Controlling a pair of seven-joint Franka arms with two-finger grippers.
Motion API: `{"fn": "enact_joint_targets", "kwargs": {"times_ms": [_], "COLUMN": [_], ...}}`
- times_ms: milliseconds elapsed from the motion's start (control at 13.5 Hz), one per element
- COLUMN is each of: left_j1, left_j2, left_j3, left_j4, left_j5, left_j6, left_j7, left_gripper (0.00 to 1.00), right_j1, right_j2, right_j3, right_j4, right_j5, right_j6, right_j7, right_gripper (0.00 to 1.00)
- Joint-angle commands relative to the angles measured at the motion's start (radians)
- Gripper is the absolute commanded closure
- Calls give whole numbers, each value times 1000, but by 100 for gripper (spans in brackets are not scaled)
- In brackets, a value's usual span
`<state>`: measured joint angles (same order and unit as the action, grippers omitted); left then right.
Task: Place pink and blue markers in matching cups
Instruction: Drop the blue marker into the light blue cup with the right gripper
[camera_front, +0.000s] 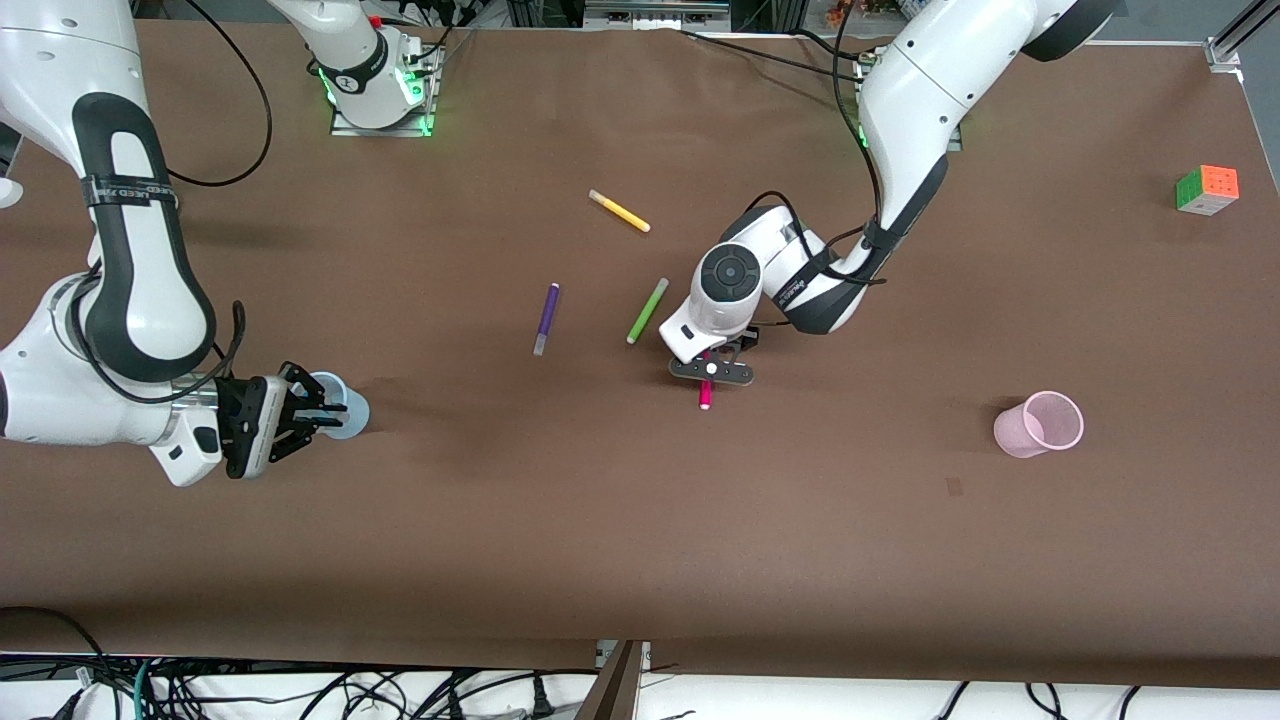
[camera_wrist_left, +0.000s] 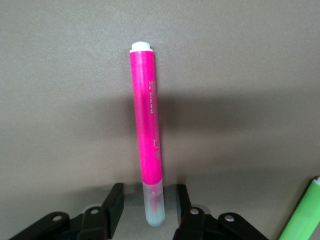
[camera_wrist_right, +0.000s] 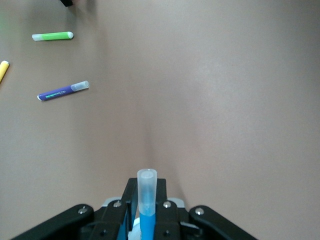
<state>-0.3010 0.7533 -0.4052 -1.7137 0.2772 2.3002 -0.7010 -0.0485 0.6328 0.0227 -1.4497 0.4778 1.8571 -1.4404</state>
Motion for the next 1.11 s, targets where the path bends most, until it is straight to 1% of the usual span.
{"fn": "enact_joint_targets", "kwargs": {"times_ms": [0, 74, 148, 221, 369, 443, 591, 664, 738, 886, 960, 1034], "left_j1": [-10, -9, -6, -6, 2, 5, 20, 34, 48, 75, 92, 124], "left_j2": [6, 5, 1, -2, -20, -37, -75, -100, -106, -107, -107, -107], "left_j3": [8, 8, 8, 8, 8, 9, 9, 8, 8, 9, 9, 9], "left_j4": [8, 8, 8, 8, 9, 16, 42, 66, 104, 221, 267, 284], "left_j5": [36, 36, 37, 37, 37, 37, 51, 53, 53, 53, 53, 53], "left_j6": [15, 13, 10, 4, -36, -94, -245, -319, -400, -625, -727, -795], "left_j7": [-20, -14, -9, -8, -6, -3, 53, 86, 130, 243, 286, 320], "left_gripper": [78, 94, 100, 100, 100, 100, 100, 100, 100, 100, 100, 100], "right_j1": [-13, -13, -11, -8, -5, -4, 4, 22, 36, 44, 42, 44], "right_j2": [-44, -59, -79, -111, -143, -147, -145, -145, -147, -159, -176, -185], "right_j3": [0, 0, -1, -1, 2, 3, 17, 16, 7, 11, 13, 11], "right_j4": [-32, -31, -31, -29, -28, 15, 156, 199, 212, 239, 250, 250], "right_j5": [28, 19, 12, -2, -72, -103, -242, -280, -307, -393, -401, -404], "right_j6": [-10, -10, -12, -12, -59, -99, -232, -278, -320, -377, -415, -442], "right_j7": [32, 119, 224, 341, 574, 692, 867, 953, 1029, 1129, 1182, 1269], "right_gripper": [0, 0, 0, 0, 0, 0, 0, 0, 0, 0, 0, 0]}}
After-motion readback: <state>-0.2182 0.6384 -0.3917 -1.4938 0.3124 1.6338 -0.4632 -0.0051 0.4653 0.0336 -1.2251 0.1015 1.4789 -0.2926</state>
